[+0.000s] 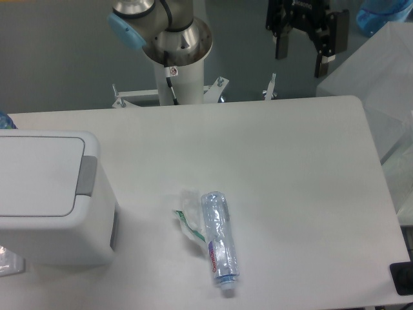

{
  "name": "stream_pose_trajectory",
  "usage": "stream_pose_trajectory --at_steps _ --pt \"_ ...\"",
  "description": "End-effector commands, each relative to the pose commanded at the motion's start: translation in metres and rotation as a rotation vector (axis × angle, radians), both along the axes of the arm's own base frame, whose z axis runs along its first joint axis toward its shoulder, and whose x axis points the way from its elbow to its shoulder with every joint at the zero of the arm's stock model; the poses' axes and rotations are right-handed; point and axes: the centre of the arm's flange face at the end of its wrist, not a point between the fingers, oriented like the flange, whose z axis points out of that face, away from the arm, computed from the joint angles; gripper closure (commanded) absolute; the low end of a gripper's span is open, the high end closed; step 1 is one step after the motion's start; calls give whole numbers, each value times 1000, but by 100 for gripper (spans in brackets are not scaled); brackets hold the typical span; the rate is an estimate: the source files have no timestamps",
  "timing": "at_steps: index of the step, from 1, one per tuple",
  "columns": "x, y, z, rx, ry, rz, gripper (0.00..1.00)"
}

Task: Open the trash can
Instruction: 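Lower the open gripper from above the table toward the trash can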

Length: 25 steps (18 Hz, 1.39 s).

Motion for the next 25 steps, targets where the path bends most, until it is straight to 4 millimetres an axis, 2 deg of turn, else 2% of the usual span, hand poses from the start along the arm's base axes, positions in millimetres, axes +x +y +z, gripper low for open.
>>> stream_pose_trajectory --at_steps 4,9,13,16,19,25 --pt "1 1 -1 17 -25 44 0" --pt "11 31 1 181 -157 204 0" --pt "24 73 -6 258 -218 312 0" --pt "36 118 -15 323 -237 335 0" --pt "46 140 -17 374 -305 437 0" --pt "90 179 -34 372 -466 568 0"
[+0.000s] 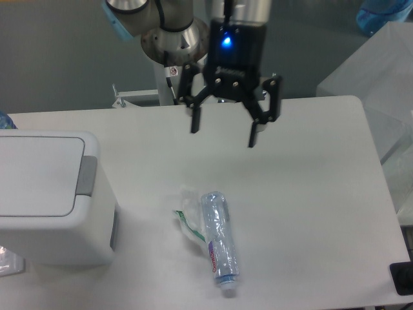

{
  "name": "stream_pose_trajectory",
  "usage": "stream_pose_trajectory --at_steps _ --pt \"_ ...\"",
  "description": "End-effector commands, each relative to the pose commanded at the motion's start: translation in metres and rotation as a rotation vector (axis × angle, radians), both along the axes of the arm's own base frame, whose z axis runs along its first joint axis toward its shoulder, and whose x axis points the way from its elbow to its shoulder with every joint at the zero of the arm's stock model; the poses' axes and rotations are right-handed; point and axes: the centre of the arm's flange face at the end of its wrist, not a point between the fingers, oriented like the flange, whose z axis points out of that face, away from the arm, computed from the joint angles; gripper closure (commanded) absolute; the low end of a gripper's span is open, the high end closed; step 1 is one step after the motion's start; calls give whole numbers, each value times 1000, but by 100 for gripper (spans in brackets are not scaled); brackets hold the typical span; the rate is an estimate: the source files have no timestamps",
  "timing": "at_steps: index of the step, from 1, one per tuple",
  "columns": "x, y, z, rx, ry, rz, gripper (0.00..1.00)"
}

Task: Open the trash can
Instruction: 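Lower the open gripper from above the table toward the trash can, then move the open gripper over the trash can lid edge and lower it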

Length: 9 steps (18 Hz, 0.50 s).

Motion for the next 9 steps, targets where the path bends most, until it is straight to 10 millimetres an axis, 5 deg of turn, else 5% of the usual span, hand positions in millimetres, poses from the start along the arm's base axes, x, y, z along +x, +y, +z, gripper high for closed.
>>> stream_pose_trajectory --at_steps 9 --pt "38 20 -43 -31 -133 47 0"
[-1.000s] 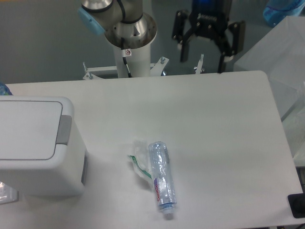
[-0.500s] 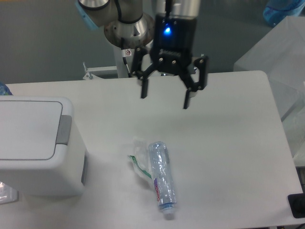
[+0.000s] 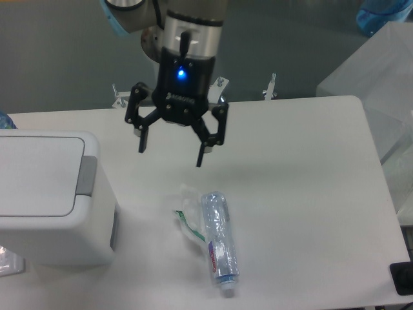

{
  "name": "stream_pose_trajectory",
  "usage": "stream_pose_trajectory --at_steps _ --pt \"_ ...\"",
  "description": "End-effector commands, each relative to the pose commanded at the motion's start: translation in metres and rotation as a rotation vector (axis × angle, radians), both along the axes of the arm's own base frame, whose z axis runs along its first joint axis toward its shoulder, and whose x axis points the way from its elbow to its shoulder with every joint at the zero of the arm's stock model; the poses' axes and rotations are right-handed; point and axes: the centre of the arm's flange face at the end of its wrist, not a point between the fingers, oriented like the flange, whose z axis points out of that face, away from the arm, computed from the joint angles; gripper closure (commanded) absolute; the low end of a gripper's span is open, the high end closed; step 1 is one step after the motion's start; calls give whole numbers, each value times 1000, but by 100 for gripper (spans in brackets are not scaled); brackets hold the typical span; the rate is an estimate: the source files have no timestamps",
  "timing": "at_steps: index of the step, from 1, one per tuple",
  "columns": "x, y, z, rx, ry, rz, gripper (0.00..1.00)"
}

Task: Open the trash can
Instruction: 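Move the open gripper over the trash can lid edge and lower it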

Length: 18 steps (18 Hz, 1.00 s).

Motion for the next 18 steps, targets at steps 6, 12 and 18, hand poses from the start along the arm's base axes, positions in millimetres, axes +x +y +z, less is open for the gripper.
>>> stream_pose_trajectory --at_steps 6,12,18 --pt "28 26 -21 -9 -59 12 0" --pt "36 36 -36 -26 -71 -5 0" --pt "40 39 -47 -41 -86 -13 0"
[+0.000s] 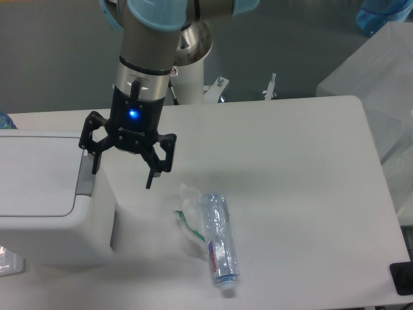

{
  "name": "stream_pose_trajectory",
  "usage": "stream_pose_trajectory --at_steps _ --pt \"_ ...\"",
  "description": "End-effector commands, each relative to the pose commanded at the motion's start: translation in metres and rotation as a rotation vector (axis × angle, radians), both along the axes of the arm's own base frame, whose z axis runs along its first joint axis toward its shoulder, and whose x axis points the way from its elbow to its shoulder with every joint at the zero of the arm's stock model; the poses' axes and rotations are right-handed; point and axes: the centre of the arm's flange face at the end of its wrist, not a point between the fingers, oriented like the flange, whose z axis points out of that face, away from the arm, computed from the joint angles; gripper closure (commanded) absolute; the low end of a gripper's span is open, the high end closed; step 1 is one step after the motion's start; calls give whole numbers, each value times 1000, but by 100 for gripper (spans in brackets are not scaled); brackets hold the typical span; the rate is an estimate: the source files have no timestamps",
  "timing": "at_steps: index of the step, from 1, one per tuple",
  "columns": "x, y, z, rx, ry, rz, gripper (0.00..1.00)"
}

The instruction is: Open the trash can

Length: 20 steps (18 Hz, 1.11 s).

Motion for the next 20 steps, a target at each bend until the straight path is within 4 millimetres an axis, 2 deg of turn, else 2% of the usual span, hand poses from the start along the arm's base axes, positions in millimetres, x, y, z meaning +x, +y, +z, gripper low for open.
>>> stream_pose_trajectory --at_steps 20 --pt "10 9 -11 -17 -28 0 0"
